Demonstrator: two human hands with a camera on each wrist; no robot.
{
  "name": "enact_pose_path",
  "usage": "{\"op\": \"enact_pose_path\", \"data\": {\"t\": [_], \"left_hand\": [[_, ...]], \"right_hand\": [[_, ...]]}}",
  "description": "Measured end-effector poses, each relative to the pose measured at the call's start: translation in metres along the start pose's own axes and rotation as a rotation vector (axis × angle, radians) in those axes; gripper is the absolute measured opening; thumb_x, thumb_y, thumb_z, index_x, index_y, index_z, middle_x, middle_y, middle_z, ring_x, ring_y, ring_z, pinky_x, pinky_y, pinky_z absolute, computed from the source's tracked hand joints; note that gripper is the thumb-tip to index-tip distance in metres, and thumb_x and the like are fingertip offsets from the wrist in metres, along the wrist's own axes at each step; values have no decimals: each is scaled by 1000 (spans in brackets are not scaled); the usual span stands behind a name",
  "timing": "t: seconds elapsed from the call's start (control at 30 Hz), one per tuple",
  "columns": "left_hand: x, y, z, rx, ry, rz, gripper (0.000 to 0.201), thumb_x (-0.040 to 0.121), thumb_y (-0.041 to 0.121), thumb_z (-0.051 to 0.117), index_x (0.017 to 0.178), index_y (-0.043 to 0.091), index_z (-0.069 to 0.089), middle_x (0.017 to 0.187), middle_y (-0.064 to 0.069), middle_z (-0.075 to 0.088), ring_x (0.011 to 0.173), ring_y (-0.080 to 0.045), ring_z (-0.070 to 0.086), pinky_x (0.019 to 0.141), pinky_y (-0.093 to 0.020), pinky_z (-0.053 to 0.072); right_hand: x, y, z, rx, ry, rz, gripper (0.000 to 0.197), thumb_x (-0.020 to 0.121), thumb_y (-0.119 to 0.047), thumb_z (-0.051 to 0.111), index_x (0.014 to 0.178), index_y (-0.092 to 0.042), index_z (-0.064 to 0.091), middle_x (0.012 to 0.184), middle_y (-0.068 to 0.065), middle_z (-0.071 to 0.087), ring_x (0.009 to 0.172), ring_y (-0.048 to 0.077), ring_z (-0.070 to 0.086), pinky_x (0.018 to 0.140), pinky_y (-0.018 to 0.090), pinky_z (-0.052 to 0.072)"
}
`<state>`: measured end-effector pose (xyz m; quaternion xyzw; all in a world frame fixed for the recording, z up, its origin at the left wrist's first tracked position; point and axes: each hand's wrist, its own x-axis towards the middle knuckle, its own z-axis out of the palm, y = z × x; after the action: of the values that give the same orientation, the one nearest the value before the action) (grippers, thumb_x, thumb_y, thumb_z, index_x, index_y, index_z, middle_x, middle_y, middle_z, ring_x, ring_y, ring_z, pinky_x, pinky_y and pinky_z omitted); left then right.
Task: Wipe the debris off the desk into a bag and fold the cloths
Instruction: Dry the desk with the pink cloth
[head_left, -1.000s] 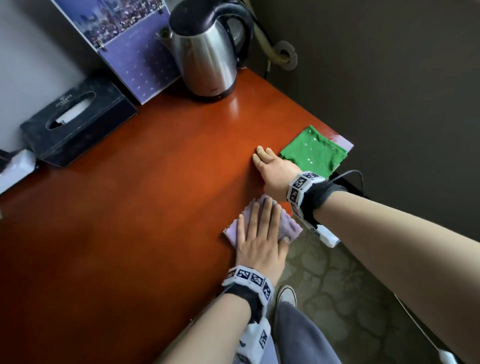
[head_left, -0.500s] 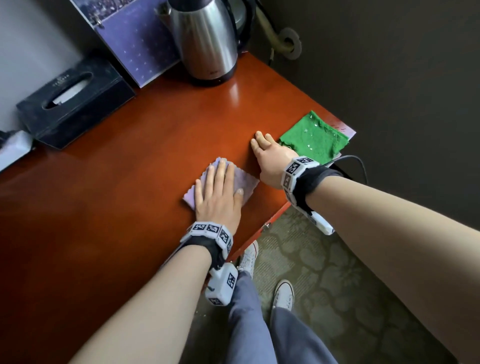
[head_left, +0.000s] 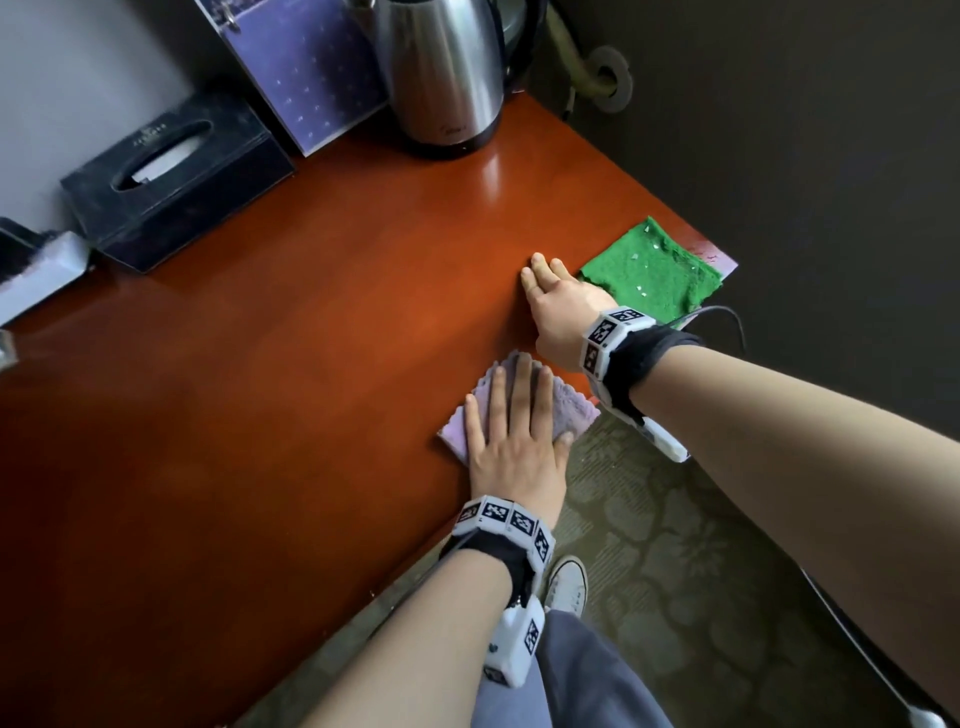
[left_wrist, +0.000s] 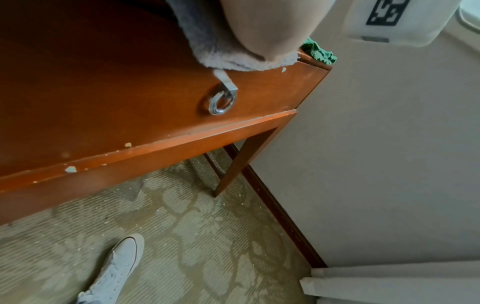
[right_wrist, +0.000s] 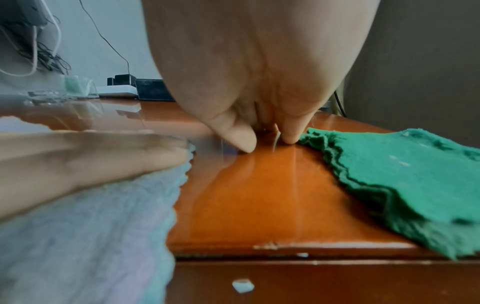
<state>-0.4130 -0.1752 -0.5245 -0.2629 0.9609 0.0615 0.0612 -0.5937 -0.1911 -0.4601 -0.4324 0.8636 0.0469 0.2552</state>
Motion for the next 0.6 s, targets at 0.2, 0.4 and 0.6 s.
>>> {"op": "enact_pose_path", "data": {"t": [0.2,0.4,0.6], "left_hand": [[9,7,-5,3,13,25,72,97,49,44,158,21,16,166,-3,7,153,-26,5,120,-54,11],[-18,-68,-16,68,-23,126,67,99,49,27,159,24,12,166,4,2,153,-16,2,122,-48,12],[-29,-180,-23,18,-33,-253,63,99,46,10,159,25,7,166,6,2,153,-16,2,123,-47,8]], "right_hand": [[1,5,4,-10,36,-22,88,87,-23,57,154,-11,1,162,6,-7,149,25,3,115,41,26],[0,9,2,21,22,-23,87,82,-10,51,155,-17,4,162,1,-6,149,20,3,116,39,22],[1,10,6,24,42,-17,84,83,-11,51,155,-16,6,162,2,-5,149,21,4,117,41,24]]}}
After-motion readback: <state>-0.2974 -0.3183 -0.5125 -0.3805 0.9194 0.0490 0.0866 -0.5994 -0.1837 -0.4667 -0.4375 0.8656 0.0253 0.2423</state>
